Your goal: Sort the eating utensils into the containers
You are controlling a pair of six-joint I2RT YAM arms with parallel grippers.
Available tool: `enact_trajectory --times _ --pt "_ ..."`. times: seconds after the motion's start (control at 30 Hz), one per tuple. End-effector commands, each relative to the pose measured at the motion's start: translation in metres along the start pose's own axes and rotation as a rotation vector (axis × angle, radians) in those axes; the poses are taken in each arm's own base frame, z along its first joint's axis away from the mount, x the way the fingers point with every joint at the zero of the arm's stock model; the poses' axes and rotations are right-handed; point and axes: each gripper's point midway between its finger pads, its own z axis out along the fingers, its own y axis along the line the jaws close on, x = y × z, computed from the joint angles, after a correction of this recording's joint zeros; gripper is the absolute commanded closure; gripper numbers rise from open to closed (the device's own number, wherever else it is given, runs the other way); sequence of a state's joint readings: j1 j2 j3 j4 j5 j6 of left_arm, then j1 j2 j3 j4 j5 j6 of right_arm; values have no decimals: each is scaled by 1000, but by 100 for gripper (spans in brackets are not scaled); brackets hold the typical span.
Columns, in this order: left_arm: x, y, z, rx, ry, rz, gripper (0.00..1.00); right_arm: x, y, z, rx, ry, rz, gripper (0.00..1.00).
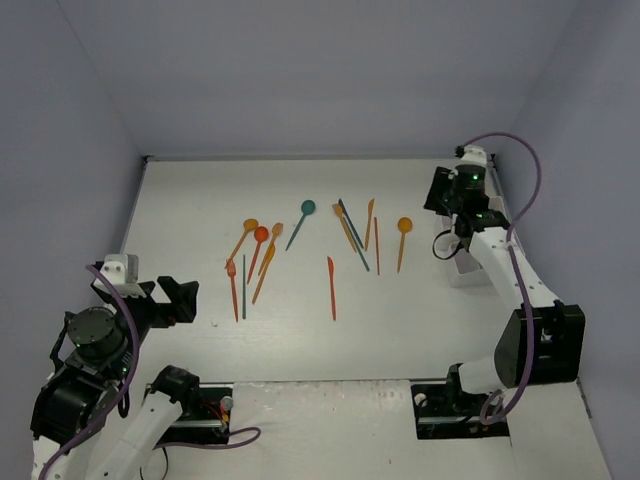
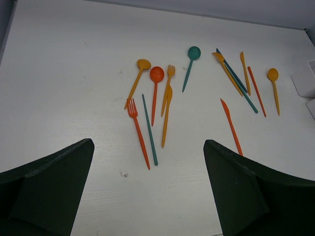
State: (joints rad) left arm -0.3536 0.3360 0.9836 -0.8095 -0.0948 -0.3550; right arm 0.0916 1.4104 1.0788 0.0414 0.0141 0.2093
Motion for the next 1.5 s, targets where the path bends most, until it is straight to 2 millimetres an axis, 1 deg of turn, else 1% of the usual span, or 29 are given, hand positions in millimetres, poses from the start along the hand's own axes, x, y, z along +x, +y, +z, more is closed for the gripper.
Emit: enact_trajectory --times 0.0,0.07,0.1,0.2,0.23,0.33,0.43,0.57,0.63,0.7,0.73,0.8,1.0,1.03,1.13,1.17,1.2,1.23,1.3,1.37,1.4,1.47 --pt "-17 -16 13 49 -4 -4 8 30 61 -1 -157 121 -22 55" --pt "-15 -19 17 57 19 2 8 56 73 5 -183 212 -64 56" --pt "-15 -20 18 64 25 4 8 66 81 8 -196 243 -78 57" --pt "-12 -24 24 76 56 7 8 91 88 18 -190 318 -92 58" --pt "-12 -26 25 80 63 7 8 99 90 22 -184 340 -94 58" --pt "-11 -26 27 80 76 10 8 114 96 35 -170 379 -97 60" --pt "-9 -26 26 78 84 14 8 120 101 50 -157 396 -111 61" --pt "-6 -25 26 73 103 17 8 123 105 77 -131 407 -123 62" --pt "-4 -24 24 71 108 16 8 123 103 89 -95 402 -125 63" --pt "-4 -22 21 65 108 15 8 128 95 101 -41 400 -129 64" --pt "-3 -22 20 62 113 16 8 125 92 105 -14 388 -132 64" --pt "-3 -20 18 54 112 16 8 127 91 113 5 388 -133 64" --pt "-1 -15 10 37 108 4 8 135 89 130 37 397 -135 66" --pt "-1 -15 9 36 106 2 8 137 89 132 39 399 -137 67" --pt "-1 -13 7 31 102 -6 8 142 88 140 45 408 -142 74" --pt "-2 -13 6 29 100 -8 8 143 88 141 45 410 -145 80" --pt "-2 -13 6 29 100 -8 8 146 87 143 47 417 -146 84" --pt "-1 -13 6 28 102 -7 8 144 89 143 43 413 -145 89" --pt "-2 -13 7 26 102 -6 8 138 91 143 34 401 -151 95" --pt "-2 -12 7 24 102 -5 8 115 96 141 11 359 -162 100" --pt "-2 -12 7 23 101 -4 8 101 98 139 -3 333 -161 100" --pt "-3 -11 8 16 100 -3 8 53 107 124 -50 239 -170 100"
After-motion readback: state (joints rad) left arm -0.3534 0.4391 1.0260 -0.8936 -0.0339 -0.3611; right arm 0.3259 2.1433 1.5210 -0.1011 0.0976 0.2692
